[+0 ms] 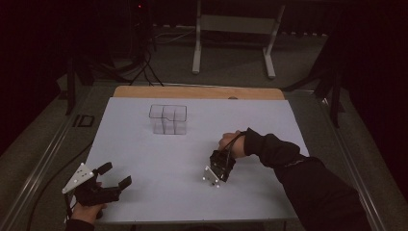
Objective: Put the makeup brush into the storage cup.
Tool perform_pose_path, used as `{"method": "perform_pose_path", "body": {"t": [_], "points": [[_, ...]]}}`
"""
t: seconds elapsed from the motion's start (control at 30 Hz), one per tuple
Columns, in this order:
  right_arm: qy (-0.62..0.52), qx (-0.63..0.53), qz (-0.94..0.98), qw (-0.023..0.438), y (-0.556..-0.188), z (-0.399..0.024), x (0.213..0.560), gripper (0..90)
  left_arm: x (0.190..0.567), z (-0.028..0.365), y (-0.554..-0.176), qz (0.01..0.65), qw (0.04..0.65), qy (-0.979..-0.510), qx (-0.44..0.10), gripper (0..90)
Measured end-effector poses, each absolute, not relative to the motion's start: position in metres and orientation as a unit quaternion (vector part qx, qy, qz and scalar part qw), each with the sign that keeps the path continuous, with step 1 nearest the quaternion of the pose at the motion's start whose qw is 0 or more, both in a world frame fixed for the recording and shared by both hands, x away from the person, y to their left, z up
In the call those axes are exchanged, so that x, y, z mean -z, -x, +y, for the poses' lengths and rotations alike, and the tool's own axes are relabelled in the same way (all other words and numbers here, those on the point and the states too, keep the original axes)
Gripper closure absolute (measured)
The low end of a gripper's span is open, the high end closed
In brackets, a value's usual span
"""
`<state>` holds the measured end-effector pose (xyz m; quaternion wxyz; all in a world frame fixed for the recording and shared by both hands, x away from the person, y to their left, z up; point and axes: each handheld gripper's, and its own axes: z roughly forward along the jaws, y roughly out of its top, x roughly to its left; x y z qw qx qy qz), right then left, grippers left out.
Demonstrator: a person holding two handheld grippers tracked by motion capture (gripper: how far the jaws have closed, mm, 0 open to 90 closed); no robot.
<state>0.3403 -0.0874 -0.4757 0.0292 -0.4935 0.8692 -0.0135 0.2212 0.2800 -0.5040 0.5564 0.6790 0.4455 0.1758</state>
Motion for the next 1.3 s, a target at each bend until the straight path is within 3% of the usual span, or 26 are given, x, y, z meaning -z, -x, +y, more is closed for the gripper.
{"method": "perform_pose_path", "body": {"t": [0.23,0.47,0.53,0.97,1.3], "points": [[0.393,0.027,0.916,0.081,-0.350,-0.086,0.452,83.5,0.503,0.281,-0.220,0.444,0.560,-0.677,-0.177,0.8],[0.284,0.013,0.954,0.095,-0.356,-0.086,0.443,83.4,0.503,0.280,-0.221,0.442,0.559,-0.679,-0.175,0.8],[0.199,0.000,0.976,0.084,-0.362,-0.085,0.439,83.4,0.503,0.280,-0.221,0.441,0.559,-0.680,-0.175,0.8],[0.009,-0.046,0.999,0.017,-0.377,-0.095,0.438,83.5,0.502,0.279,-0.221,0.439,0.562,-0.680,-0.172,0.8],[-0.104,-0.095,0.990,0.016,-0.382,-0.107,0.435,83.5,0.502,0.278,-0.223,0.436,0.565,-0.680,-0.168,0.8]]}}
